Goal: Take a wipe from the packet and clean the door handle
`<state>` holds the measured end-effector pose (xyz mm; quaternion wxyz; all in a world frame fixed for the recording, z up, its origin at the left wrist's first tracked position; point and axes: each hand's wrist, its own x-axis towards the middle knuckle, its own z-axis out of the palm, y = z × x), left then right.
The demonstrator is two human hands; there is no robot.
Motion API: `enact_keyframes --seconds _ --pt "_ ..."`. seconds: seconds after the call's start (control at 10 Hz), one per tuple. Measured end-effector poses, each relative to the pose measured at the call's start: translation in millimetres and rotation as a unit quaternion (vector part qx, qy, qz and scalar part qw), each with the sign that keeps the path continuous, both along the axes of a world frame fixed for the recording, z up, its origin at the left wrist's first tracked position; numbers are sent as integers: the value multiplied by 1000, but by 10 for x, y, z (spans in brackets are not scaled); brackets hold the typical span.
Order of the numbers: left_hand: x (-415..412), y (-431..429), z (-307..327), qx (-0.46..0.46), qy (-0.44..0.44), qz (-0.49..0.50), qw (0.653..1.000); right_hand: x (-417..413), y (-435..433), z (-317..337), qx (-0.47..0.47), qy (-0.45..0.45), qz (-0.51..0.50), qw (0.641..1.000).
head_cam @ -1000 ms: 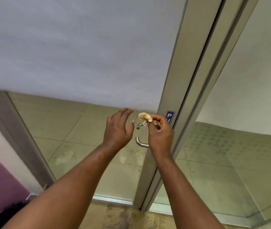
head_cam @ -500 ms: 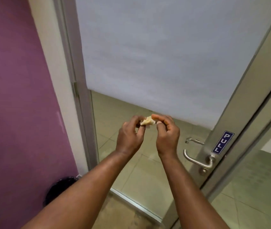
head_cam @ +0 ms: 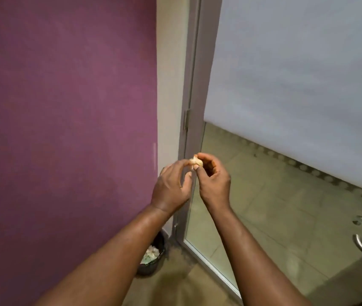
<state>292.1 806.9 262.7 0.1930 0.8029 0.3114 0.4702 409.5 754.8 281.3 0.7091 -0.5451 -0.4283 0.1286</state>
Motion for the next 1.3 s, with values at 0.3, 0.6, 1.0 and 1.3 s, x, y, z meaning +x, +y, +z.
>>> enact_keyframes --seconds 0.3,0.6,1.0,1.3 --pt "-1332 928 -1022 -14 235 76 969 -806 882 -765 -135 -106 15 985" --pt "-1714 1333 -2282 -111 361 77 923 -706 1448 -2136 -338 -142 70 928" --pt "-1596 1910 -3618 -124 355 106 920 -667 2183 -3758 -424 -162 100 885" --pt "-1749 1771 -4016 -131 353 114 920 -792 2022 -4288 -406 -177 90 892"
